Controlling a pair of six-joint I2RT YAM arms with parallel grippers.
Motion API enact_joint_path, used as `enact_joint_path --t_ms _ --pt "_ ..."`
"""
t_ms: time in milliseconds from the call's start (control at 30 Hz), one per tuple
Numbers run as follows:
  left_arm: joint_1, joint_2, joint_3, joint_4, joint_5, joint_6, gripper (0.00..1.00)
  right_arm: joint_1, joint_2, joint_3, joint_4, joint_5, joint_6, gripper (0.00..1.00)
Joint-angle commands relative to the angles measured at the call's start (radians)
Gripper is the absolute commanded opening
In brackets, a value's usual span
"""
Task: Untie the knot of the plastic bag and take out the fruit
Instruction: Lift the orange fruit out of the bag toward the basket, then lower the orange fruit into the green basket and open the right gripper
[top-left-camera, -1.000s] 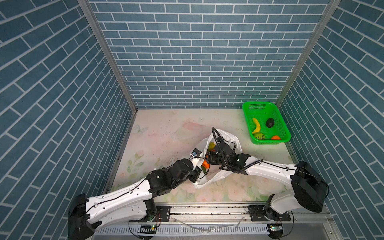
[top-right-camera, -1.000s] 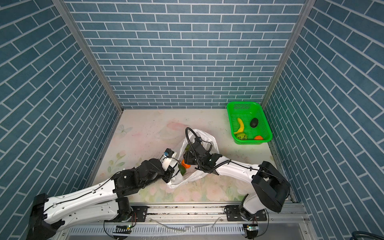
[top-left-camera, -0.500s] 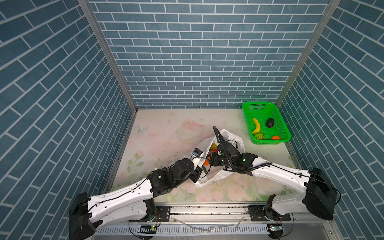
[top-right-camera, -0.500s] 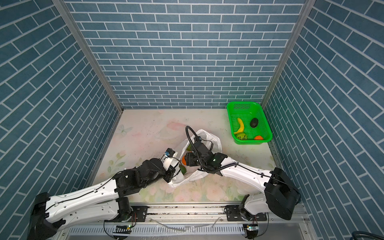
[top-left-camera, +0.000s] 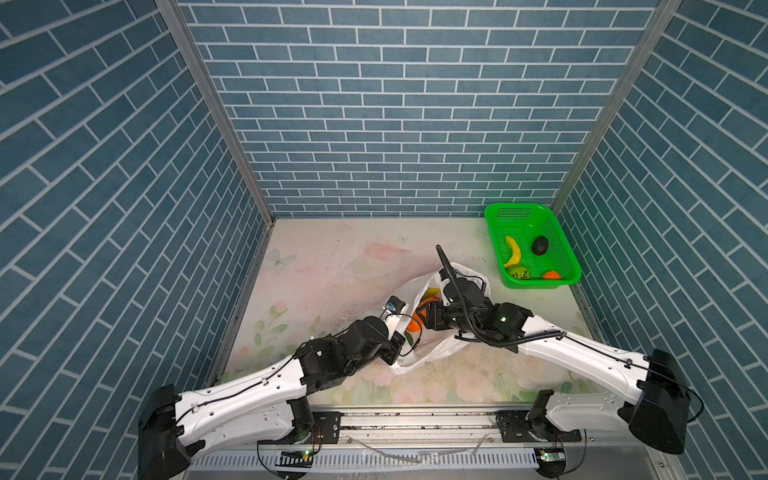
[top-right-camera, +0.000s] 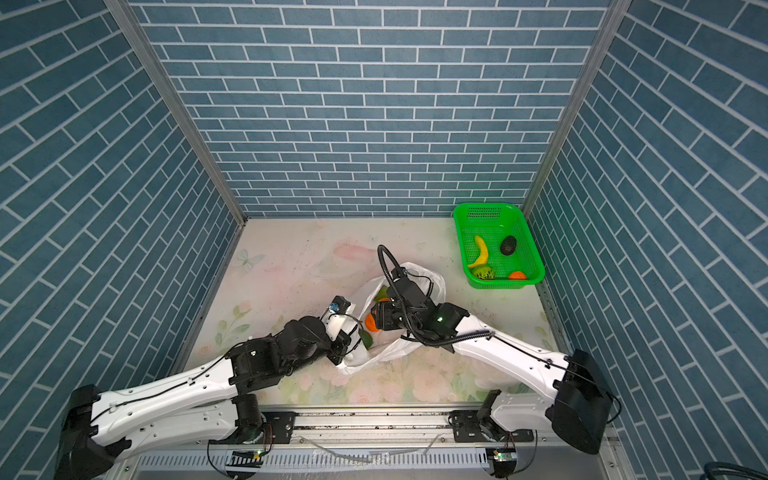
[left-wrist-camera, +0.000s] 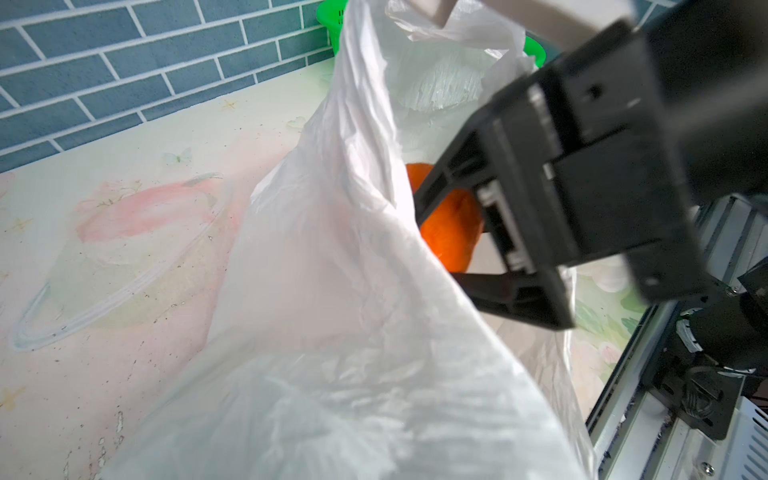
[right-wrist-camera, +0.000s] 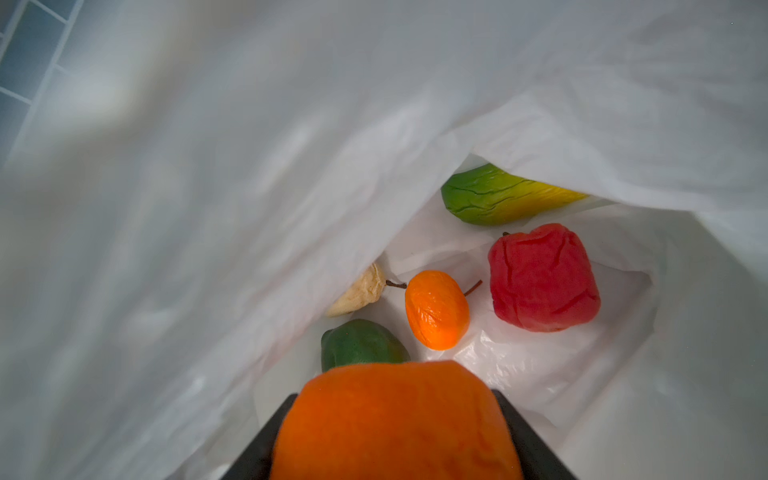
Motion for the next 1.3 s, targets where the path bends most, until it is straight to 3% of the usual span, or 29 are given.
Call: enact_joint_path --t_ms 0,233,567,700,800,967,1267 --pt "-0.003 -0.005 0.021 0.009 -0.015 0.014 0.00 0.005 -0.076 0.078 -0.134 -0.007 0.004 0.63" --pt "-0.003 -0.009 0.015 0.010 -0.010 0.007 0.00 -0.061 -0.156 0.193 -0.276 0.014 -0.019 0.64" --pt "-0.003 0.003 0.014 0.024 0.029 0.010 0.00 -0.467 -0.202 0.234 -0.311 -0.028 -0.145 0.66" --pt "-0.004 0.003 0.012 0.037 0.038 0.004 0.00 -0.653 -0.180 0.199 -0.236 -0.028 -0.189 0.67" --pt "-0.003 0.008 0.014 0.039 0.045 0.010 0.00 -0.762 -0.114 0.188 -0.157 0.004 -0.228 0.67" --pt "-0.003 0.020 0.021 0.030 0.061 0.033 0.00 -0.922 0.087 0.237 -0.017 -0.041 -0.256 0.66" --pt "-0.004 0.012 0.015 0.055 0.061 0.037 0.00 -1.101 0.487 0.448 0.076 -0.086 -0.266 0.67"
